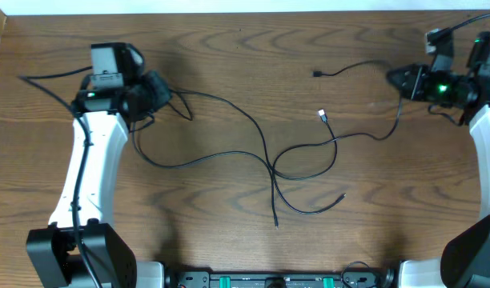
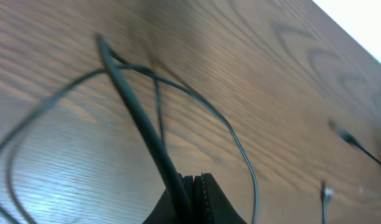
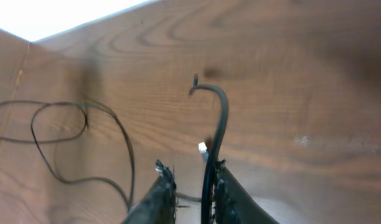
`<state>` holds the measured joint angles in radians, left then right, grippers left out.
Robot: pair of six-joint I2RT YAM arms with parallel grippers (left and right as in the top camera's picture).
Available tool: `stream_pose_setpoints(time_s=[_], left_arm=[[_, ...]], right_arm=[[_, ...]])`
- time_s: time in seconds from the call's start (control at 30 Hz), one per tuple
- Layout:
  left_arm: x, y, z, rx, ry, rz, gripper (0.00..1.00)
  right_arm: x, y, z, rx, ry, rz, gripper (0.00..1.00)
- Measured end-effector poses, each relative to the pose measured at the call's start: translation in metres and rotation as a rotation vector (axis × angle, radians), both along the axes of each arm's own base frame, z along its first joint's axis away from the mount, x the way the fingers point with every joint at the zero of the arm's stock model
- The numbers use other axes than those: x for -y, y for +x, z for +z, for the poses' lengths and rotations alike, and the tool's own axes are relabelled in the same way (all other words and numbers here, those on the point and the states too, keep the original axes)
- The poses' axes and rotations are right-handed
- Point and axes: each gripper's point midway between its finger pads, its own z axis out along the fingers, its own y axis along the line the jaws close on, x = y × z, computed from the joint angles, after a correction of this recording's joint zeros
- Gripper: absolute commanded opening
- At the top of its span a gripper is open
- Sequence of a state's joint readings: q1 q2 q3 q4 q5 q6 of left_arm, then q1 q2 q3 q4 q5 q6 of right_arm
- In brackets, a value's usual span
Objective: Untangle cables
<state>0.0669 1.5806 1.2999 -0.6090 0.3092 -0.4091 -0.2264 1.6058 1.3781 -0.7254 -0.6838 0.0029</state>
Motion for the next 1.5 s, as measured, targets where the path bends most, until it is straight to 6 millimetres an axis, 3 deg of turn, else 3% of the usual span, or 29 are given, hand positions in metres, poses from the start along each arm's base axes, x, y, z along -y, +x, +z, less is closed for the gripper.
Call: stream_pose_setpoints(time_s=[0.03, 0.13, 0.27, 0.4, 0.43, 0.47, 0.53, 0.6, 0.67, 0.8, 0.9, 1.03, 1.17, 1.23, 1.37, 1.43, 1.5], left_arm=[[0.005, -0.001, -0.001, -0.003, 0.002, -0.017, 0.08], [0.014, -0.004, -0.003, -0.013, 0.027, -0.046, 0.08], [0.015, -0.007, -0.005, -0.026, 0.043, -0.049, 0.08], [0.015, -0.009, -0.007, -0.04, 0.05, -0.048, 0.08], [0.015, -0.01, -0.008, -0.042, 0.053, -0.048, 0.08], [0.015, -0.01, -0.008, -0.044, 0.053, -0.049, 0.08], [0.015, -0.011, -0.01, -0.047, 0.054, -0.049, 0.08], [0.015, -0.012, -0.012, -0.054, 0.054, -0.049, 0.08], [0.014, -0.013, -0.013, -0.058, 0.055, -0.049, 0.08], [0.014, -0.013, -0.012, -0.057, 0.056, -0.048, 0.08], [0.009, -0.014, -0.014, -0.064, 0.083, -0.031, 0.08], [-0.002, -0.015, -0.016, -0.076, 0.135, 0.002, 0.08], [-0.004, -0.015, -0.017, -0.076, 0.148, 0.009, 0.08], [-0.005, -0.015, -0.017, -0.077, 0.151, 0.011, 0.08], [-0.005, -0.015, -0.017, -0.077, 0.152, 0.011, 0.08], [-0.005, -0.015, -0.017, -0.077, 0.152, 0.012, 0.08], [-0.005, -0.015, -0.017, -0.077, 0.152, 0.012, 0.08]], right_arm=[[-0.002, -0.004, -0.005, -0.033, -0.014, -0.006, 0.45], [-0.003, -0.023, -0.027, -0.186, -0.062, -0.059, 0.58], [-0.012, -0.042, -0.042, -0.307, -0.106, -0.083, 0.62], [-0.039, -0.056, -0.048, -0.386, -0.109, -0.06, 0.68], [-0.052, -0.062, -0.05, -0.411, -0.11, -0.044, 0.66], [-0.061, -0.066, -0.052, -0.431, -0.124, -0.04, 0.29], [-0.071, -0.072, -0.057, -0.454, -0.185, -0.043, 0.03], [-0.079, -0.075, -0.06, -0.447, -0.243, -0.031, 0.01], [-0.087, -0.078, -0.061, -0.438, -0.265, 0.01, 0.01], [-0.114, -0.095, -0.063, -0.41, -0.327, 0.182, 0.16], [-0.142, -0.107, -0.065, -0.373, -0.357, 0.304, 0.15], [-0.165, -0.125, -0.085, -0.38, -0.373, 0.379, 0.19], [-0.182, -0.145, -0.114, -0.397, -0.383, 0.432, 0.33], [-0.19, -0.154, -0.119, -0.399, -0.386, 0.461, 0.39], [-0.224, -0.167, -0.123, -0.333, -0.374, 0.55, 0.44], [-0.238, -0.173, -0.126, -0.304, -0.367, 0.583, 0.4], [-0.242, -0.177, -0.131, -0.304, -0.381, 0.584, 0.45]])
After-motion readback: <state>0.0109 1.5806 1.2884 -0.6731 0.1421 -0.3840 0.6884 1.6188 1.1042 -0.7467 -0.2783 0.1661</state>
